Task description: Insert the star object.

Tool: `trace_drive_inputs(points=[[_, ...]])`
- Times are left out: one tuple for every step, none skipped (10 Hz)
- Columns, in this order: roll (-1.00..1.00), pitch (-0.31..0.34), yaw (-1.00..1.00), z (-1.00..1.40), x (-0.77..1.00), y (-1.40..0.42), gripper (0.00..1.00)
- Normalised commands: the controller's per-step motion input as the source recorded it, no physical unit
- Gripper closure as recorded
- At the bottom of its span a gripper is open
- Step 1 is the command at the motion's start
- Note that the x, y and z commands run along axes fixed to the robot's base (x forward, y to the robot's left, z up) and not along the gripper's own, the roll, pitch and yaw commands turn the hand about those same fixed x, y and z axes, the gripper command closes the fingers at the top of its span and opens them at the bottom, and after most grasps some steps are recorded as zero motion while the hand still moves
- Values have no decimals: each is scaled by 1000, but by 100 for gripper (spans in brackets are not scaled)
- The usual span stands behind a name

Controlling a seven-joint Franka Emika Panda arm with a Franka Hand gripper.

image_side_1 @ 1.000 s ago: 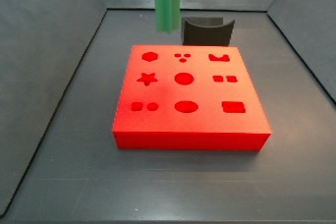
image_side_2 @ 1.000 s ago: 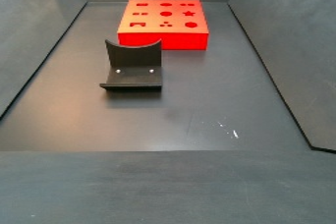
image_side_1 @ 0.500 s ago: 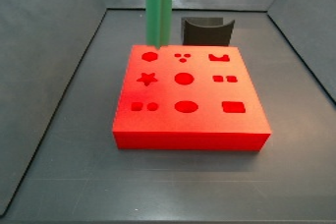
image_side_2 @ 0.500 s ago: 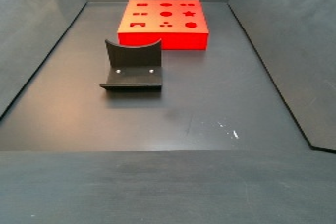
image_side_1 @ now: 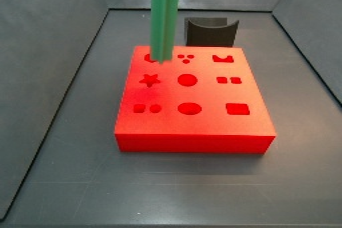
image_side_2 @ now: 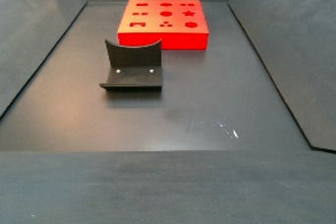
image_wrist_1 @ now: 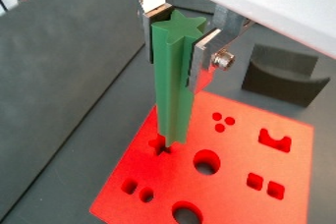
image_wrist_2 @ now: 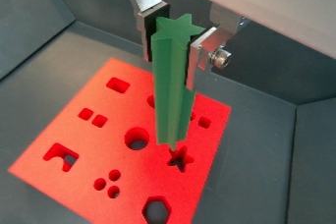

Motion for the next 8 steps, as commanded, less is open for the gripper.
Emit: trace_drive_inputs(points=[[91,-31,-43,-74,-291,-37,100],[109,-34,-91,-160,-409,-66,100],[197,-87,-49,-146,-403,-49,100],[216,-113,-29,-49,-243,-71,100],[103,-154,0,-169,9,-46,100],[0,-256,0,-286,183,0,100],[0,-289,0,-329,80,31,100],[0,-426,0,-149,-337,0,100]])
